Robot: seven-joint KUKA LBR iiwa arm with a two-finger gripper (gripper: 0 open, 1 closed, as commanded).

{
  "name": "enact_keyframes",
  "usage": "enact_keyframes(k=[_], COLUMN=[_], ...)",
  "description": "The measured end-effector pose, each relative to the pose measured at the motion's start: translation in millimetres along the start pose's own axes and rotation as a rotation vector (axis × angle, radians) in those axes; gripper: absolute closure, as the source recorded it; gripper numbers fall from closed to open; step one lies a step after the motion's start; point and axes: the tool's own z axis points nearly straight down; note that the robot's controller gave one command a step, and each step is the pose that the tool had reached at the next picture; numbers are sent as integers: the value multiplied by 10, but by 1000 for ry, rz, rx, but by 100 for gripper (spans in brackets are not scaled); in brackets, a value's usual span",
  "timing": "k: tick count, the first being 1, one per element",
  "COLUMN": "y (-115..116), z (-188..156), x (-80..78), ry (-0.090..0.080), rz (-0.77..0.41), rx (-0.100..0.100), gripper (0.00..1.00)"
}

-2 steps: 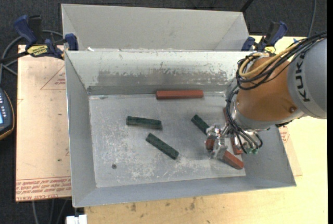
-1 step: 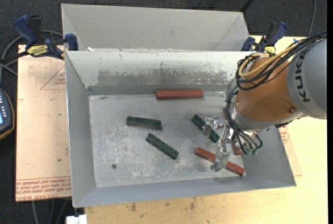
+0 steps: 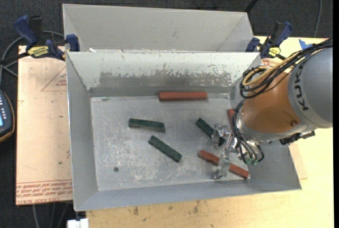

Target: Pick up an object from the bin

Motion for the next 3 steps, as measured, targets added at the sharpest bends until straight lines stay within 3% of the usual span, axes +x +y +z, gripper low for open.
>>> enact_keyframes(k=[1,3], y=[1,73], z=[0,-1874], x=[4,103], ry=[2,-5], rz=[0,-1], rx=[0,1], gripper=[100,100])
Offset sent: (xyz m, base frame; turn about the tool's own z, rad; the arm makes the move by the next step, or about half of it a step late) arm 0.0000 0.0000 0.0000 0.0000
